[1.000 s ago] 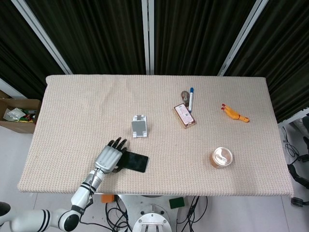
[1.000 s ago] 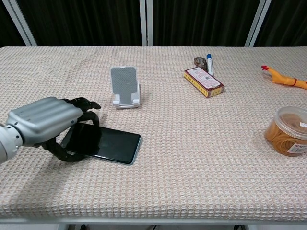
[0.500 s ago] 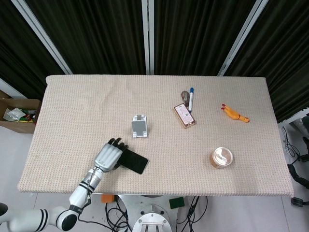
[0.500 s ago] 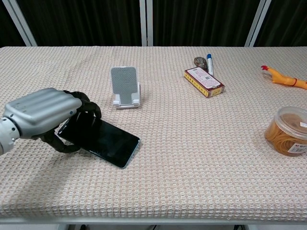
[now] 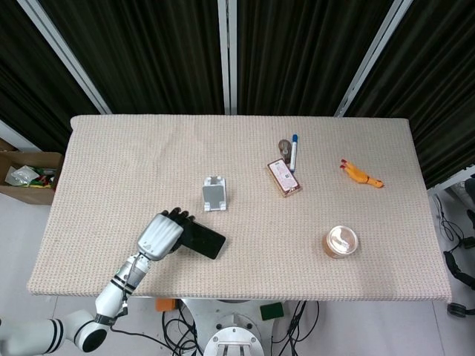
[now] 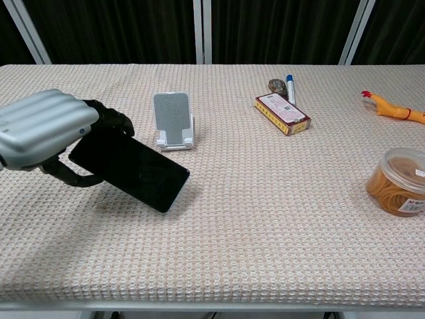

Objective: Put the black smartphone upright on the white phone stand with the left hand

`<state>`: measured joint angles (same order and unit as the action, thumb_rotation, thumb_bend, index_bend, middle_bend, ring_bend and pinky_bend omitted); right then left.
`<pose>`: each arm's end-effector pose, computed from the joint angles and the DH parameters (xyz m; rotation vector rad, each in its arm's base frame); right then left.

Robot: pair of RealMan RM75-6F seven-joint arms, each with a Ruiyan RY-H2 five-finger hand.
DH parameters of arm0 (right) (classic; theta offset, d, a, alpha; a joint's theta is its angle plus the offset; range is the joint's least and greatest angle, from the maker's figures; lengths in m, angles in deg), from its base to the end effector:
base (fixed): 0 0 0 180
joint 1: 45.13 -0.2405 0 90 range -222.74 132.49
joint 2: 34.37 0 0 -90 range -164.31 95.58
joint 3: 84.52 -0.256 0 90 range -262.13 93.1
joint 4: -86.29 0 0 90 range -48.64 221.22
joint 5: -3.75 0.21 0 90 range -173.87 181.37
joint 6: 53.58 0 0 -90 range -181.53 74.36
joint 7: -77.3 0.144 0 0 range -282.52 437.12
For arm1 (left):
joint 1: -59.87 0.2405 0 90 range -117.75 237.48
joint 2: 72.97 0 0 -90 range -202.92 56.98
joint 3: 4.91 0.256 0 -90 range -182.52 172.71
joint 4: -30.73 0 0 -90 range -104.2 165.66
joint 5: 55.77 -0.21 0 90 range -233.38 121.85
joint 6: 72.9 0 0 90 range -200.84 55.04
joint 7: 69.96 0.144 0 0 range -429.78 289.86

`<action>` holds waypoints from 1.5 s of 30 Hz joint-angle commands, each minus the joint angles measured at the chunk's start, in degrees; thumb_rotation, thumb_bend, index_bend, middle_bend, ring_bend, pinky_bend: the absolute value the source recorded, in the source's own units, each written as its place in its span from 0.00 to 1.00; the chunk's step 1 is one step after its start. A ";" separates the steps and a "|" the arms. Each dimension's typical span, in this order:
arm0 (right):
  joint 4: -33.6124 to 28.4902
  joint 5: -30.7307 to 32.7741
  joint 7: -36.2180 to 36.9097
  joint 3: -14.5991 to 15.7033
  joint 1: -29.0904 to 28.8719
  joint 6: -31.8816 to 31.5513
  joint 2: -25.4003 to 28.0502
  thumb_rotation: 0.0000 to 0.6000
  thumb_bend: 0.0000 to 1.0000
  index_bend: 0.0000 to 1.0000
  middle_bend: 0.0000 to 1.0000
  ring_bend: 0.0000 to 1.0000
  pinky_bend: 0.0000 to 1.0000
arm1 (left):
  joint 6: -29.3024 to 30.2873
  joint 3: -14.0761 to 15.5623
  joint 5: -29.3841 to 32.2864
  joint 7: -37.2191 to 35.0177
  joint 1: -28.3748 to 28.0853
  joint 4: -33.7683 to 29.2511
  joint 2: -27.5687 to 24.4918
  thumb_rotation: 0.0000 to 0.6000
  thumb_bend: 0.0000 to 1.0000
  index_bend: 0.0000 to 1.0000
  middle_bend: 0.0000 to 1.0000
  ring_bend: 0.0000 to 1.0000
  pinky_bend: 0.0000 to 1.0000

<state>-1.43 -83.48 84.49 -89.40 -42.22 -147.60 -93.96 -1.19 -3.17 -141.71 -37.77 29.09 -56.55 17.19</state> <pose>-0.3357 -0.1431 0.2167 1.2458 -0.7923 0.9141 -0.1722 0.2523 -0.0187 -1.9690 -0.5116 -0.9263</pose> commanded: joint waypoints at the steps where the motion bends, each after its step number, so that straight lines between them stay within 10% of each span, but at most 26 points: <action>1: -0.23 -0.09 -0.14 -0.04 0.08 -0.24 0.15 1.00 0.35 0.00 0.00 0.00 0.00 | 2.00 0.18 -4.19 -2.66 -0.46 0.91 -3.37 1.00 0.31 0.82 0.81 0.57 0.61; 16: -1.97 -0.18 -2.86 -0.21 -0.35 -0.01 -0.14 1.00 0.35 0.00 0.00 0.00 0.00 | 8.80 -6.42 -29.99 1.85 -13.84 17.27 -19.69 1.00 0.31 0.82 0.81 0.58 0.59; 30: -3.18 0.64 -5.32 -0.22 -0.61 0.91 -0.41 1.00 0.35 0.00 0.00 0.00 0.00 | 2.27 -1.11 -40.74 -2.87 -25.83 31.88 -12.15 1.00 0.31 0.82 0.81 0.58 0.55; 45: -2.01 1.55 -4.47 -0.13 -0.59 1.71 -0.87 1.00 0.35 0.00 0.00 0.00 0.00 | -0.87 -0.22 -39.21 -6.03 -31.98 36.07 -9.22 1.00 0.31 0.82 0.81 0.58 0.55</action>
<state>-3.46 -81.96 80.00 -89.52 -42.83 -145.88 -94.85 -1.82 -3.58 -181.07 -43.62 -2.69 -20.74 7.74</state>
